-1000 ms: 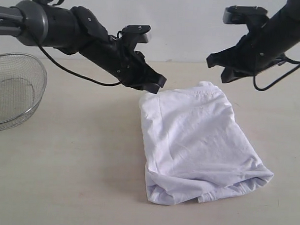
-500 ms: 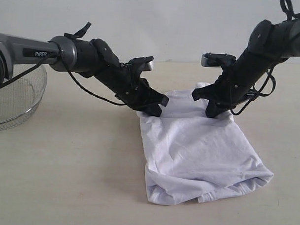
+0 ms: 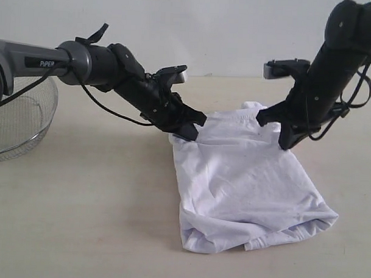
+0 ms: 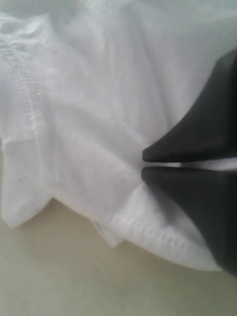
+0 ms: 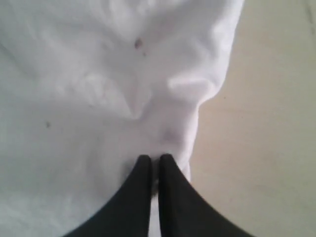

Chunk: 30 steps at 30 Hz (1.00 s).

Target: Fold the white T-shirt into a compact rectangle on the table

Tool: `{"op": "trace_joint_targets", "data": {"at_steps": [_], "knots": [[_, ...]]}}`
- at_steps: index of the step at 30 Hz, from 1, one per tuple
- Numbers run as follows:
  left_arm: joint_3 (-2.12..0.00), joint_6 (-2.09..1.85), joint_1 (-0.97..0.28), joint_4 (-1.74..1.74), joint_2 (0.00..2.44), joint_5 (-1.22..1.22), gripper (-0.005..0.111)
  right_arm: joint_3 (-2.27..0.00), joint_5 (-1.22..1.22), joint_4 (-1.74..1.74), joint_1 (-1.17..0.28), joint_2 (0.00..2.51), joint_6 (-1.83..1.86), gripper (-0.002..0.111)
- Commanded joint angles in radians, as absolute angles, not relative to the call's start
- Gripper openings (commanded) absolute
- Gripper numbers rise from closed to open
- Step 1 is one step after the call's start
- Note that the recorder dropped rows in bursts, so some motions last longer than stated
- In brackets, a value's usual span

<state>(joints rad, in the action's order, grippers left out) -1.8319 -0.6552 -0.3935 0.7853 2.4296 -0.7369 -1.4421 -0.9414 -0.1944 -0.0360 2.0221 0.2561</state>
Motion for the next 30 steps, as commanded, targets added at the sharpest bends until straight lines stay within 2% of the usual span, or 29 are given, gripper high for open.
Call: {"op": "trace_joint_targets", "data": {"at_steps": [1, 7, 17, 26, 30], "knots": [[-1.838, -0.644, -0.390, 0.788, 2.431, -0.737, 0.004, -1.329, -0.817, -0.180, -0.030, 2.019, 0.252, 0.000], [-1.838, -0.644, -0.383, 0.788, 2.431, -0.739, 0.004, -1.280, -0.831, -0.158, -0.008, 2.004, 0.256, 0.000], [-1.838, -0.690, -0.357, 0.792, 2.373, -0.741, 0.004, -1.280, -0.926, -0.157, 0.111, 1.806, 0.299, 0.000], [-1.838, -0.725, -0.338, 0.773, 2.257, -0.930, 0.004, -1.280, -0.951, -0.259, 0.121, 1.807, 0.522, 0.000], [-1.825, -0.747, -0.309, 0.812, 2.213, -1.015, 0.004, -1.280, -0.939, -0.334, 0.194, 1.813, 0.599, 0.000]]}}
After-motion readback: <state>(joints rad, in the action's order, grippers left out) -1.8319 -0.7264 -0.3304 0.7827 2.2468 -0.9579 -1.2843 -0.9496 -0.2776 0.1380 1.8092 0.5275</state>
